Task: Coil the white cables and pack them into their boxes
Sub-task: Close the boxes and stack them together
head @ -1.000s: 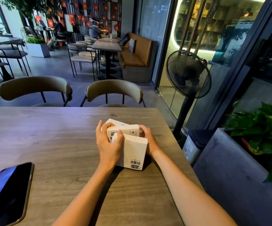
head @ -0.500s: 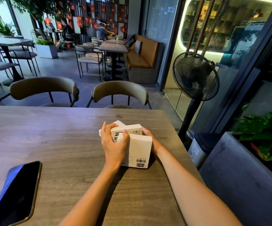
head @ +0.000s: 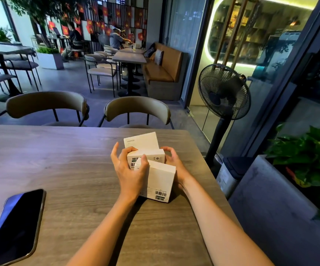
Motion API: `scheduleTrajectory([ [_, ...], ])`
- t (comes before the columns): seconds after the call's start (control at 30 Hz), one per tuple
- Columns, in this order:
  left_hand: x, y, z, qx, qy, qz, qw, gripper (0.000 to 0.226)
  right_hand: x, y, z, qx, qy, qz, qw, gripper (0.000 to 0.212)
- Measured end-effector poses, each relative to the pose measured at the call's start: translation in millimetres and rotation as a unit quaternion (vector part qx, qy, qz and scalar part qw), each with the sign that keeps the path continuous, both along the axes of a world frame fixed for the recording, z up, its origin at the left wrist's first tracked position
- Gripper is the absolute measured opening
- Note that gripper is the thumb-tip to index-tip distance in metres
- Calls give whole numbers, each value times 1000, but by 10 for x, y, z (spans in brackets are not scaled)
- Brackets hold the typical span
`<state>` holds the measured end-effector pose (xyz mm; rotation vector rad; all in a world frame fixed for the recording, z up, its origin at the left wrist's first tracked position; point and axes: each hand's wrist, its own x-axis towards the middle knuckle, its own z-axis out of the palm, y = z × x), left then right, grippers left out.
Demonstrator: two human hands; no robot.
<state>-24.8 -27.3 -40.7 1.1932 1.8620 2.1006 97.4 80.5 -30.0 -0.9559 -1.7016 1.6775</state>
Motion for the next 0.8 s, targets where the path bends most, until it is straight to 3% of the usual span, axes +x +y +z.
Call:
scheduleTrajectory([
  [0.1,40,-38,-42,1,-10,3,1000,55,30,-54,-9,-20,19,25,999,55],
  [0.23,52,-96,-119,2,-2,-9,1000,38,103,-184,-50,-57,11,17,998,39],
  [0.37,99,-163,-86,-45,13,1,999,43,187,-333,0,-82,18,-32,996,88],
  [0.43,128,-165,-95,-33,1,-30,999,43,282,-413,69,-53,39,-70,995,89],
  [0.53,223,-150,-89,-12,-32,-80,996,62,415,-569,96,-26,100,-76,992,84],
  [0.67,355,-96,-11,-23,-102,-230,968,100,446,-678,63,0,143,-124,982,76],
  [0.8,387,-76,-34,-67,-88,-297,948,124,404,-581,75,30,138,-187,972,65],
])
